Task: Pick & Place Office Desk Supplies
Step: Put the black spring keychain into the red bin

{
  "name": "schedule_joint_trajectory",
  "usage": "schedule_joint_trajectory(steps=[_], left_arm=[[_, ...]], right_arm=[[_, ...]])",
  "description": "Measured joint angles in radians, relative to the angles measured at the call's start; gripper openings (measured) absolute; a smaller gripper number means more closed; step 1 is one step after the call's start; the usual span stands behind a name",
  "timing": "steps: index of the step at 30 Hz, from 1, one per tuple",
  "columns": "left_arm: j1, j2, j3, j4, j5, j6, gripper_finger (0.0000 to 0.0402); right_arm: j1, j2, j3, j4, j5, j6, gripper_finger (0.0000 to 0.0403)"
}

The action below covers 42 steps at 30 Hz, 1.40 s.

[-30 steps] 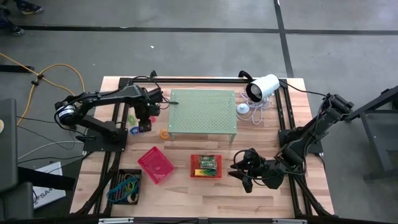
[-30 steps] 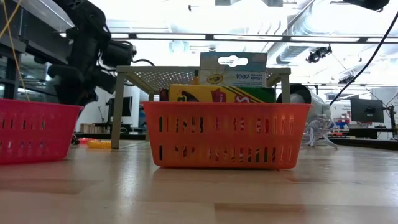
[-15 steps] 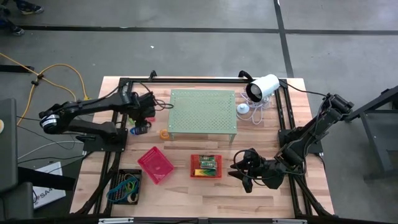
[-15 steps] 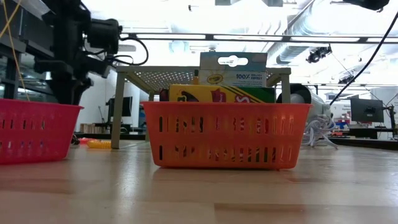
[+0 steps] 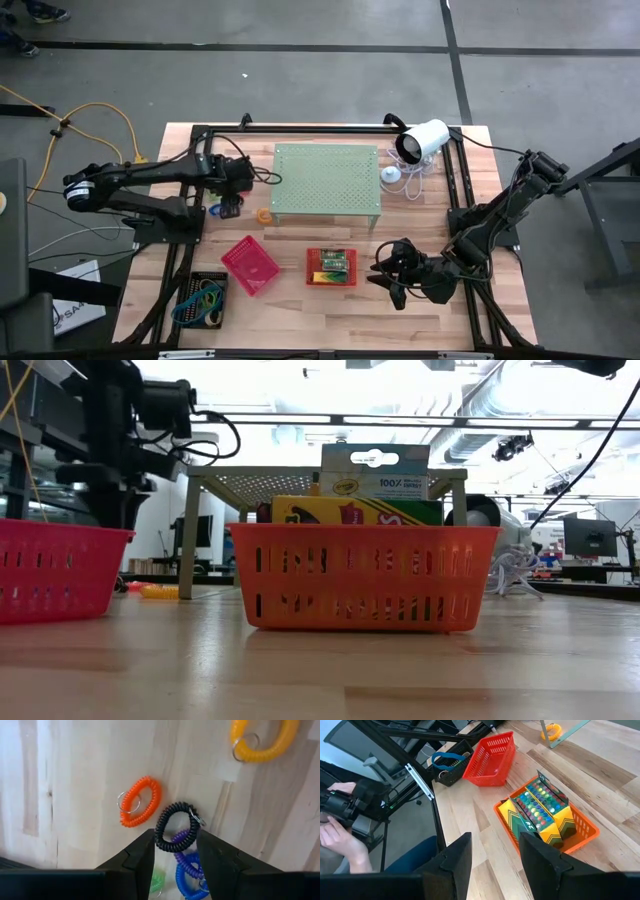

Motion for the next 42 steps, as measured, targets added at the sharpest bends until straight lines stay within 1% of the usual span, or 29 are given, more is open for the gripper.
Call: schedule_joint_trajectory(steps=[6, 9, 14, 20, 23, 25, 28, 34, 39, 42], left_arm=[[-0.012, 0.000, 0.026, 0.027, -0.030, -0.042, 0.0138], [-0.011, 0.000, 0.040, 0.024, -0.042, -0.093, 0.0138], [-0.012, 0.000, 0.058, -0.005, -0.037, -0.247, 0.0138], [-0.016, 0.011, 0.059, -0.032, 0.060, -0.451, 0.0138], [-0.020, 0.012, 0.059, -0.066, 0.083, -0.574, 0.0138], [-0.028, 0.012, 0.059, -0.075, 0.078, -0.659, 0.0138], [-0.047, 0.023, 0.059, -0.075, 0.043, -0.757, 0.0138], [-0.083, 0.101, 0.059, -0.100, 0.021, -0.914, 0.0138], [-0.103, 0.158, 0.059, -0.100, 0.020, -0.964, 0.0138], [-0.111, 0.173, 0.059, -0.080, 0.020, -0.958, 0.0138]], right_arm=[[0.000, 0.000, 0.000, 0.000, 0.000, 0.000, 0.0150], [0.000, 0.000, 0.000, 0.000, 0.000, 0.000, 0.0150], [0.000, 0.000, 0.000, 0.000, 0.000, 0.000, 0.0150], [0.000, 0.000, 0.000, 0.000, 0.000, 0.000, 0.0150], [0.000, 0.000, 0.000, 0.000, 0.000, 0.000, 0.0150], [0.000, 0.000, 0.000, 0.000, 0.000, 0.000, 0.0150], [0.000, 0.000, 0.000, 0.000, 0.000, 0.000, 0.0150], [0.000, 0.000, 0.000, 0.000, 0.000, 0.000, 0.0151], [0.000, 0.000, 0.000, 0.000, 0.000, 0.000, 0.0150], [0.000, 0.000, 0.000, 0.000, 0.000, 0.000, 0.0150]])
